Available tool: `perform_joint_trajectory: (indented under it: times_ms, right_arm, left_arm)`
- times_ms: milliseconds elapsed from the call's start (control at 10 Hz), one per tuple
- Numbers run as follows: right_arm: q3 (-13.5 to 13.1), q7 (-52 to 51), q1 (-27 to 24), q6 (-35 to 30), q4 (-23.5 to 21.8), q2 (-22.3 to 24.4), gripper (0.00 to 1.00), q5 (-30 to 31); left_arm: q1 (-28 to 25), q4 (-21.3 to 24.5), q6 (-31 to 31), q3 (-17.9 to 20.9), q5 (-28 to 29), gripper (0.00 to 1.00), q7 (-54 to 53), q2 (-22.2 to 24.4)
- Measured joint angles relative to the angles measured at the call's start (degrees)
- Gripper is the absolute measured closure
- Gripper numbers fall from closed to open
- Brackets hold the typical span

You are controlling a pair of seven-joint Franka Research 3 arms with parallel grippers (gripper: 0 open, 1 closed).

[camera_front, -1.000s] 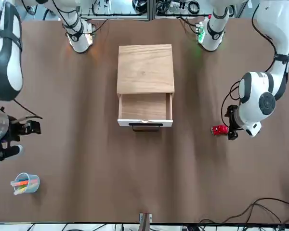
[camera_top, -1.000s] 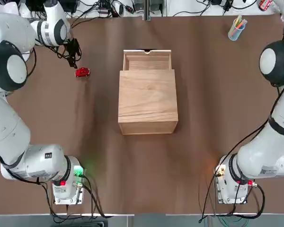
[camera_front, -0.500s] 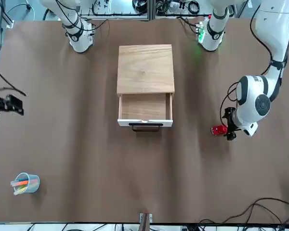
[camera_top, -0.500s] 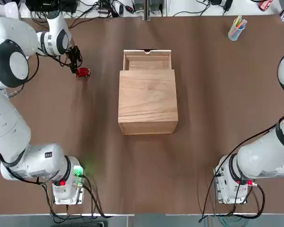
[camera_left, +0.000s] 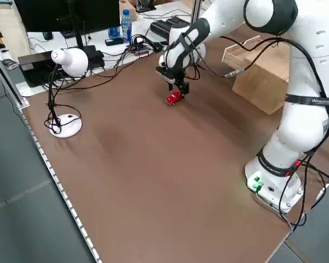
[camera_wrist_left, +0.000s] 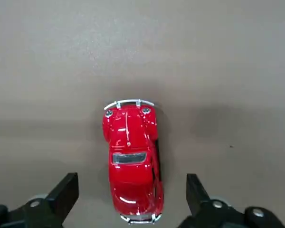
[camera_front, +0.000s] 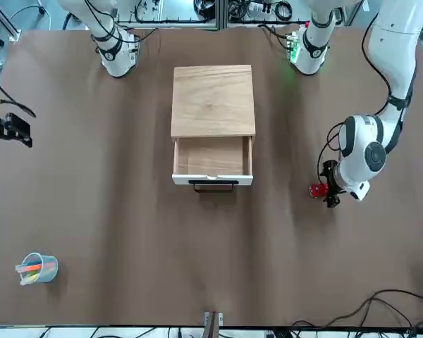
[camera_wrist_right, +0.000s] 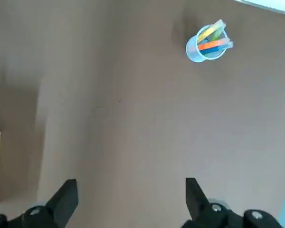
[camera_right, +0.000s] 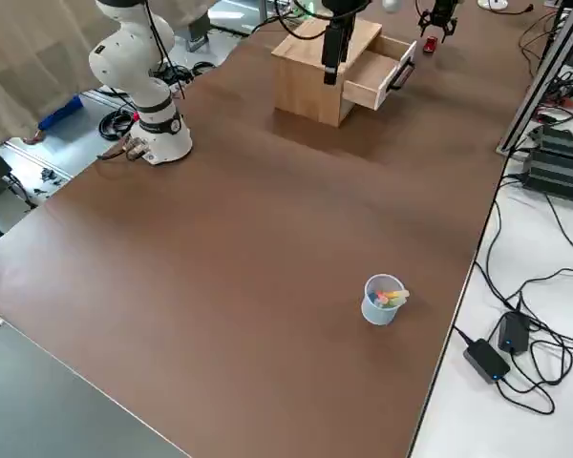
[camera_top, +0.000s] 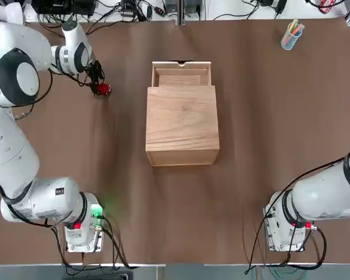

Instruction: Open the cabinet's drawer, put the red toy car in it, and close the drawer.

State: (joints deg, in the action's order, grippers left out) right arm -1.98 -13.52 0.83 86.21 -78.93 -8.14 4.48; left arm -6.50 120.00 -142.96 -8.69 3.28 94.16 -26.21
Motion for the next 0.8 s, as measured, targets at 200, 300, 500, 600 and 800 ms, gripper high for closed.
perform_joint_trajectory:
  times_ms: [200,300,500,600,800]
  right_arm:
    - [-1.5,0.2,1.0,0.1,-1.7,1.6,0.0,-0.3]
    - [-3.3,0.2,2.2,0.6,-2.7,2.2,0.0,-1.1]
    - [-4.8,0.2,3.3,3.6,-5.9,3.2,0.0,-1.6]
    - [-5.5,0.2,3.5,4.7,-7.4,3.5,0.0,-2.5]
    - [-6.6,0.1,3.8,5.0,-8.0,3.7,0.0,-4.2]
  left_arm:
    - [0.0,0.0,-0.3,0.0,0.6,0.04,0.0,-0.3]
    - [0.0,0.0,-0.9,0.0,0.8,0.07,0.1,-0.6]
    - [0.0,0.0,-1.0,0.0,0.8,0.32,0.3,-0.7]
    - [0.0,0.0,-1.1,0.0,0.8,0.46,0.4,-0.7]
    - [0.0,-0.1,-1.1,0.0,0.8,0.56,0.6,-0.6]
